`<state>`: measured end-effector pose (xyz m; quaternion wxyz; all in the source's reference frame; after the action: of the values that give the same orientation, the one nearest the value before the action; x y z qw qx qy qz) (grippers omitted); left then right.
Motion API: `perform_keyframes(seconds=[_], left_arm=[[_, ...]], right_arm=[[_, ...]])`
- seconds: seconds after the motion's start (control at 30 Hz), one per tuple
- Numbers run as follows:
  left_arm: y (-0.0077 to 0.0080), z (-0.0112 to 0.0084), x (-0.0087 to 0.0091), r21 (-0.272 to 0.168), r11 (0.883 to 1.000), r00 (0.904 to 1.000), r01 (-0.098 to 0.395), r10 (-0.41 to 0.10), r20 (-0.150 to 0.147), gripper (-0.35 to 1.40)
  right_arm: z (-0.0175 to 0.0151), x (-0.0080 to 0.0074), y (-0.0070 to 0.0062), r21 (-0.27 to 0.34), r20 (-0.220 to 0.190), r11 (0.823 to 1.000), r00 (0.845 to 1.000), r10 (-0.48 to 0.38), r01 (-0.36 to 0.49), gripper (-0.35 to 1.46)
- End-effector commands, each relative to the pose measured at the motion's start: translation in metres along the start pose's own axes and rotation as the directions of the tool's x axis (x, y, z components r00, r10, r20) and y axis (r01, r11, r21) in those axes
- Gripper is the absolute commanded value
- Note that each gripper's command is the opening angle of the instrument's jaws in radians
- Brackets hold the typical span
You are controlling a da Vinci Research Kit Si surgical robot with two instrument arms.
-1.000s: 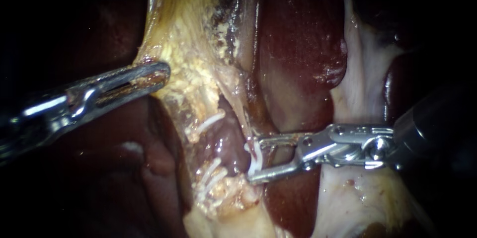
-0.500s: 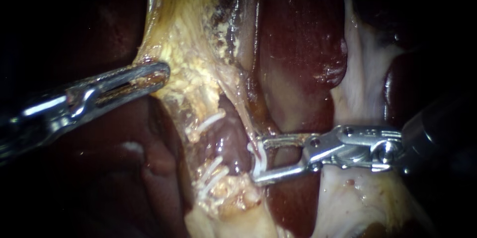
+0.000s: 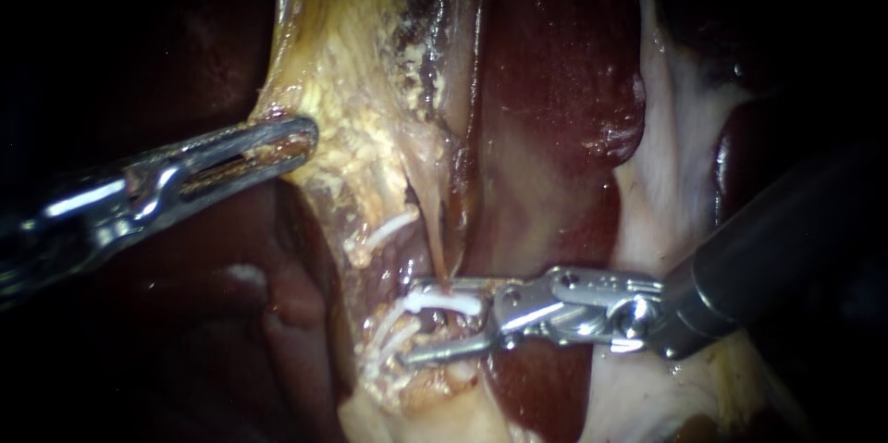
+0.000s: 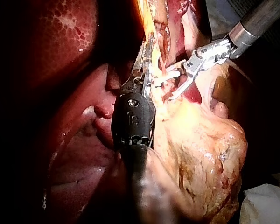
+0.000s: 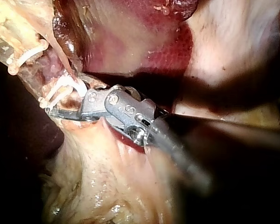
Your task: Going back first clip right tube
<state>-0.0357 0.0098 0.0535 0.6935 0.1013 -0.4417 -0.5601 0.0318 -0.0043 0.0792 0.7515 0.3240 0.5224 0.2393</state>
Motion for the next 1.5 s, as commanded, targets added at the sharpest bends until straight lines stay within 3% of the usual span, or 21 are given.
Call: perform_keyframes(seconds=[0.03,0.23,0.37,0.5,0.63,0.77,0.83,0.93,1.07,1.23,1.37,1.5], left_arm=[[0.0,0.0,0.0,0.0,1.0,1.0,0.0,0.0,0.0,-0.35],[0.0,0.0,0.0,0.0,1.0,1.0,0.0,0.0,0.0,-0.35],[0.0,0.0,0.0,0.0,1.0,1.0,0.0,0.0,0.0,-0.35],[0.0,0.0,0.0,0.0,1.0,1.0,0.0,0.0,0.0,-0.35],[0.0,-0.0001,0.0,0.0,1.0,1.0,0.0,0.0,0.0,-0.35],[0.0001,-0.0002,0.0,0.001,1.0,1.0,0.0,0.0,0.0,-0.35],[0.0001,-0.0002,0.0,0.001,1.0,1.0,0.0,0.0,-0.001,-0.35],[0.0001,-0.0002,0.0,0.001,1.0,1.0,0.0,0.0,-0.001,-0.35],[0.0001,-0.0003,0.0,0.001,1.0,1.0,0.0,0.0,-0.001,-0.35],[0.0001,-0.0002,0.0,0.001,1.0,1.0,0.0,0.0,-0.001,-0.35],[0.0001,-0.0002,0.0,0.001,1.0,1.0,0.0,0.0,0.0,-0.35],[0.0001,-0.0002,0.0001,0.001,1.0,1.0,-0.001,0.001,0.0,-0.35]], right_arm=[[-0.0001,0.0001,0.0001,0.0,0.0,1.0,1.0,0.0,0.0,0.6],[-0.0002,0.0009,0.0012,-0.024,-0.024,1.0,1.0,-0.01,0.009,0.6],[-0.0019,0.0022,0.0028,-0.057,-0.055,0.997,0.997,-0.047,0.043,0.6],[-0.0037,0.0026,0.0036,-0.068,-0.061,0.997,0.997,-0.045,0.041,0.6],[-0.0049,0.0022,0.0034,-0.065,-0.06,0.997,0.997,-0.047,0.043,0.6],[-0.0065,0.0018,0.0022,-0.024,-0.05,0.999,0.998,-0.049,0.048,0.6],[-0.0075,0.002,0.0017,-0.014,-0.048,0.999,0.998,-0.048,0.047,0.6],[-0.0097,0.0032,0.0011,-0.005,-0.048,0.993,0.992,-0.121,0.121,0.6],[-0.0121,0.0049,0.0009,-0.029,-0.049,0.969,0.968,-0.247,0.246,0.6],[-0.0141,0.0065,0.0005,-0.042,-0.052,0.927,0.925,-0.376,0.374,0.6],[-0.0148,0.0077,0.0,-0.051,-0.07,0.897,0.895,-0.441,0.439,0.6],[-0.0152,0.0088,-0.0005,-0.062,-0.091,0.88,0.875,-0.476,0.472,0.6]])
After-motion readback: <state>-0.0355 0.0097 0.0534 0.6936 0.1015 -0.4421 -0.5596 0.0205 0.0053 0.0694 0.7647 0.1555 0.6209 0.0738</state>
